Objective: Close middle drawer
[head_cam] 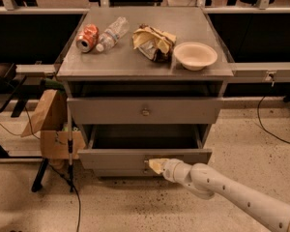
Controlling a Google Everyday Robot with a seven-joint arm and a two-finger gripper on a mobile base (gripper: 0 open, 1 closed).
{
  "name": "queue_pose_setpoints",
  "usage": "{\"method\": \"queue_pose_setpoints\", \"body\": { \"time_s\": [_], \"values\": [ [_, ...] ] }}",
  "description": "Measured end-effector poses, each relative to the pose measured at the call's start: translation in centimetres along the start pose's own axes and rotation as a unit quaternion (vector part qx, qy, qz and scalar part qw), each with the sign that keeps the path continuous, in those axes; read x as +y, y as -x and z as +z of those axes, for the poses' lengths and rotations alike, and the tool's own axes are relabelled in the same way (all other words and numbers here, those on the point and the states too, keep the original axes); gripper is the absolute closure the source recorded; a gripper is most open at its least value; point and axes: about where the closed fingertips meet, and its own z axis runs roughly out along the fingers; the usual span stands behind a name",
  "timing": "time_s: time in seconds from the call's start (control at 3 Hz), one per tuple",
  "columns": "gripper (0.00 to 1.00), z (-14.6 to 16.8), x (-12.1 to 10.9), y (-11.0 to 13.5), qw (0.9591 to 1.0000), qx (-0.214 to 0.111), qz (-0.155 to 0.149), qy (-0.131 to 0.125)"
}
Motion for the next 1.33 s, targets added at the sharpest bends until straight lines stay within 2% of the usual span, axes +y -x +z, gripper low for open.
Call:
{"method": "queue_pose_setpoints", "body": {
  "time_s": [0.33,0.67,1.33],
  "values": [
    [1.0,0.1,-0.1,0.1,1.0,-0.001,0.0,-0.003],
    [1.0,0.6,-1.2,-0.8,0.9997,0.002,0.015,-0.017],
    [1.0,0.5,-1.1,-1.0,0.9997,0.001,0.014,-0.02]
  ]
}}
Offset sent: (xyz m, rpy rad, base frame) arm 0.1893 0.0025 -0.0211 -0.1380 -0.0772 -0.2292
